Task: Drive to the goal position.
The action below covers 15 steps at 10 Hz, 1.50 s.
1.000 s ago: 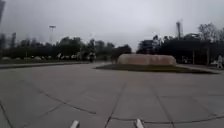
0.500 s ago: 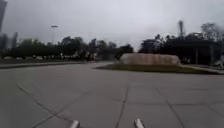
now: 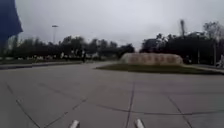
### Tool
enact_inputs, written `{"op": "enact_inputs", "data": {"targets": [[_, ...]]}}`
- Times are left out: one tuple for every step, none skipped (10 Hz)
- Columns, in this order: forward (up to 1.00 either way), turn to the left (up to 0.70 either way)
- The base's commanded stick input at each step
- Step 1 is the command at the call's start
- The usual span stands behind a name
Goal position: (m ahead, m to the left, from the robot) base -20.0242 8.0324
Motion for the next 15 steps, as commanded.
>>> {"op": "enact_inputs", "data": {"targets": [[0.0,0.49],[0.0,0.49],[0.0,0.49],[0.0,0.5],[0.0,0.5],[0.0,0.5],[0.0,0.5],[0.0,0.5],[0.0,0.5],[0.0,0.5],[0.0,0.5],[0.0,0.5],[0.0,0.5],[0.0,0.5],[0.0,0.5]]}}
